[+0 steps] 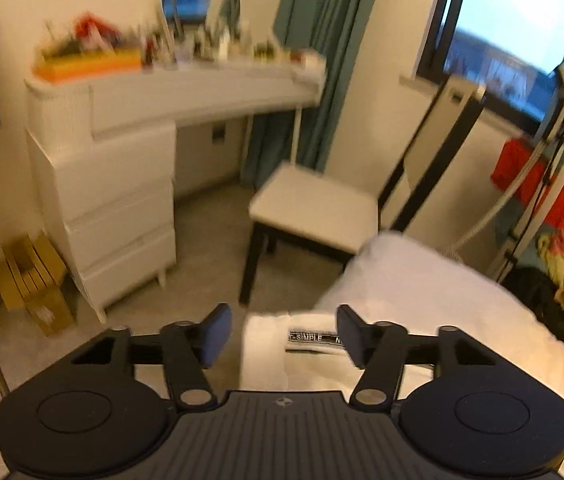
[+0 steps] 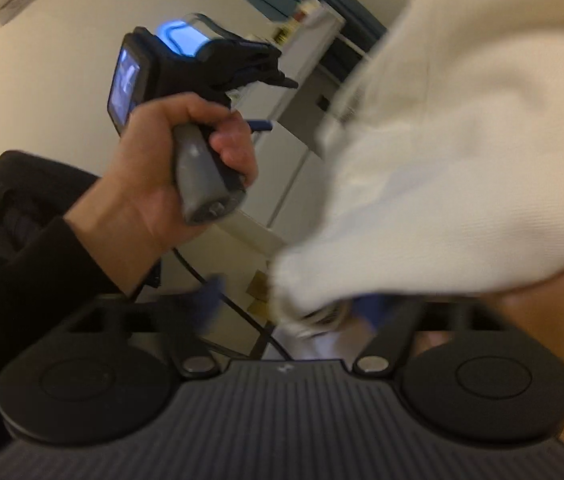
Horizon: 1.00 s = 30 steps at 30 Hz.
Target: Fold clothes
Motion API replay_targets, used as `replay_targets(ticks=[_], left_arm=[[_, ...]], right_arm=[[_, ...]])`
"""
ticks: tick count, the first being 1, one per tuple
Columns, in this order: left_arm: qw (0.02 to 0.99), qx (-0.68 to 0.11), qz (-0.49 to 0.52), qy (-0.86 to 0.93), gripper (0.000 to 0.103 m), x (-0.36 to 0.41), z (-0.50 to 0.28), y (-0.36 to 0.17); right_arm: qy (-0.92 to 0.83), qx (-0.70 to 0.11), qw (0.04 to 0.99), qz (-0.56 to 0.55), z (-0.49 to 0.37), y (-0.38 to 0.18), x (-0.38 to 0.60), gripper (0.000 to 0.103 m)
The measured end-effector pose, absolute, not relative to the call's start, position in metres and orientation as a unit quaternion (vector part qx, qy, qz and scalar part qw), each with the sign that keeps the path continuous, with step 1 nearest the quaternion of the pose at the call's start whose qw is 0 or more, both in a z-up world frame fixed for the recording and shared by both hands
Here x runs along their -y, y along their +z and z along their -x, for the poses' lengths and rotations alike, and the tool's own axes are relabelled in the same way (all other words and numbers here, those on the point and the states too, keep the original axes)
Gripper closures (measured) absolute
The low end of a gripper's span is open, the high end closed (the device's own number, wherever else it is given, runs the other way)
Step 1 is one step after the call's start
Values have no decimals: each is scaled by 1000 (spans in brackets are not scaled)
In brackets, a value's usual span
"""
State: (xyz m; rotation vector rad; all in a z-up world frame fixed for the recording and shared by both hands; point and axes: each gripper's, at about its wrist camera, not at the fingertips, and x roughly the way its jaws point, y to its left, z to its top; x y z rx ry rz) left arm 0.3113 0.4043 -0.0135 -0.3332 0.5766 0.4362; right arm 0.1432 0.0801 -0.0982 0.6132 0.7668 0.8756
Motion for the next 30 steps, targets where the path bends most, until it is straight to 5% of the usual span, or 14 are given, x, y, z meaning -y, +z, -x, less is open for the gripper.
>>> replay_targets(ticks=[15, 30], left_arm=[[960, -209, 160, 91, 33, -218, -117, 42], [963, -233, -21, -134, 27, 46, -109, -5]], right_arm=[[252, -141, 947, -144, 7, -4, 112, 13], [63, -111, 982, -138, -16, -15, 253, 13]])
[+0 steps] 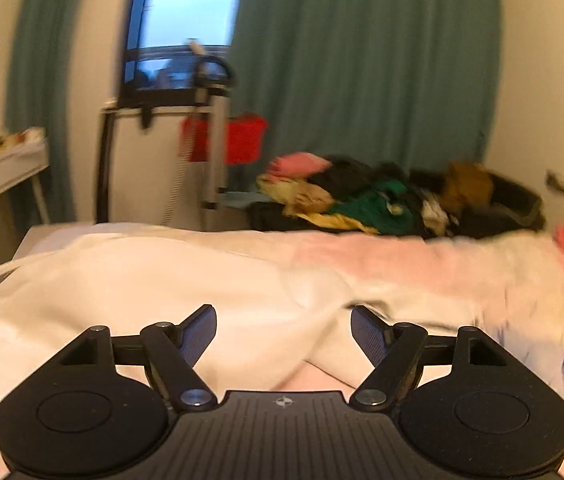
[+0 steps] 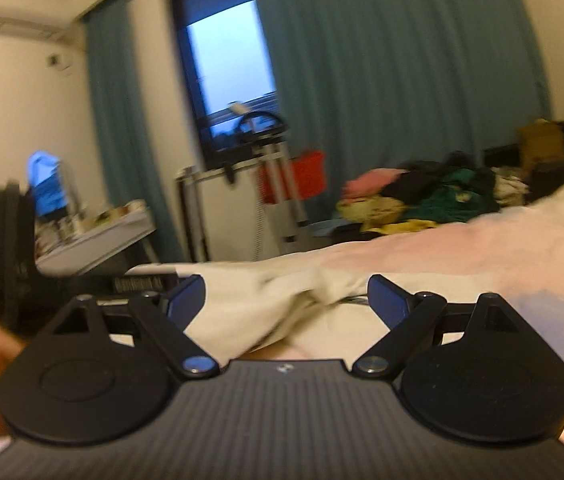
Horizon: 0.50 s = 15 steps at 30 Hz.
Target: Fold clothes
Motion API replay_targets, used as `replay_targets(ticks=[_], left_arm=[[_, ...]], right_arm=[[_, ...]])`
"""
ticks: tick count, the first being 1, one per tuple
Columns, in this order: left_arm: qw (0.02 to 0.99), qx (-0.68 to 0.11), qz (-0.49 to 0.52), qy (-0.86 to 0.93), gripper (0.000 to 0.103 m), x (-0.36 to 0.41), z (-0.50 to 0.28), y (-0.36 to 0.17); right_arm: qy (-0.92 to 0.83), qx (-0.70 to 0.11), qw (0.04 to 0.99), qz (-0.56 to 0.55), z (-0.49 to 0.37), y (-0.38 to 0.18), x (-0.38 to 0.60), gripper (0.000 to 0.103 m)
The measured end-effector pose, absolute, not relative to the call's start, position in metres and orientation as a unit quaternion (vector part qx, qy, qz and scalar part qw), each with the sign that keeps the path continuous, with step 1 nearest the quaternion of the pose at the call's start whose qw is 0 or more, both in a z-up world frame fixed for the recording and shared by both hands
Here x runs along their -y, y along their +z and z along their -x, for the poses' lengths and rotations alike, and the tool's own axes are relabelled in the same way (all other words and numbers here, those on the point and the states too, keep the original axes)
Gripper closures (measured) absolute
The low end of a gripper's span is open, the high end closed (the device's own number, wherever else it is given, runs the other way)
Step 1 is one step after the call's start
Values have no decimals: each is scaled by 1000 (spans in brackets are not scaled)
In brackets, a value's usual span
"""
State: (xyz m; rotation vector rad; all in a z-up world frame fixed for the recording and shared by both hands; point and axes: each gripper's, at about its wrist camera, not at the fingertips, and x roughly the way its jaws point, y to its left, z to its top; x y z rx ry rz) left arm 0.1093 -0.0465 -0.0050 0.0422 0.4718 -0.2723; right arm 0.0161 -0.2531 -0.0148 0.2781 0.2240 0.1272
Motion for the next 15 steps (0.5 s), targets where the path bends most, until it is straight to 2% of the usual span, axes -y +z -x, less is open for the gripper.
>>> replay_targets(ticks=[6, 12, 13, 15], left_arm=[[962, -218, -124, -110, 25, 109, -146, -61], [962, -192, -178, -70, 26, 150, -205, -110], [963, -187, -183, -63, 27, 155, -217, -115], [963, -181, -191, -59, 39, 172, -237, -119]], right_arm=[[55, -139, 966, -213, -41, -43, 296, 13], [6, -169, 963, -209, -71, -80, 313, 13], [0, -172, 963, -209, -76, -86, 316, 13], [-8, -176, 961, -214, -86, -94, 320, 13]])
